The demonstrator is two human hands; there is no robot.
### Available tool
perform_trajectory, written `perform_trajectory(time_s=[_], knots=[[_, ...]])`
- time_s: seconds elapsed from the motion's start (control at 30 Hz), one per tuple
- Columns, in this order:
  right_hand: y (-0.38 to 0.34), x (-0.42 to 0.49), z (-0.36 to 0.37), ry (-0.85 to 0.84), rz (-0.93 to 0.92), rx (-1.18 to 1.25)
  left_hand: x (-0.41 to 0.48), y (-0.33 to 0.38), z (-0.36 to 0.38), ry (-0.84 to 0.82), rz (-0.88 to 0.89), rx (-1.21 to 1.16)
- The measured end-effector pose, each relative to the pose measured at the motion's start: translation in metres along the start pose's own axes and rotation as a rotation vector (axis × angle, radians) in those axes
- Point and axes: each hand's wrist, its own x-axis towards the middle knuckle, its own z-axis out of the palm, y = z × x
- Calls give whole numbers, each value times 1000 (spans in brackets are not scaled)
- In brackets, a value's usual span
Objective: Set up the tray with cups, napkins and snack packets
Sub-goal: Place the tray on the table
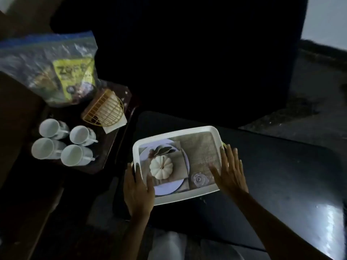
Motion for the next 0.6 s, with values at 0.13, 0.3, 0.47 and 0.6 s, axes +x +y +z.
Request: perform_trajectory(time_s=[0.13, 0.3, 0.47, 0.6], knots=[[5, 19, 12, 1, 44, -59, 18, -26, 6, -93, -229, -78], [16, 43, 16, 51, 176, 39, 41, -41, 12, -90, -262, -186], [28, 58, 21, 32, 268, 192, 55, -45, 20, -46, -379, -260], [32, 67, 24, 103, 324, 304, 61, -49, 20, -18, -410, -255]])
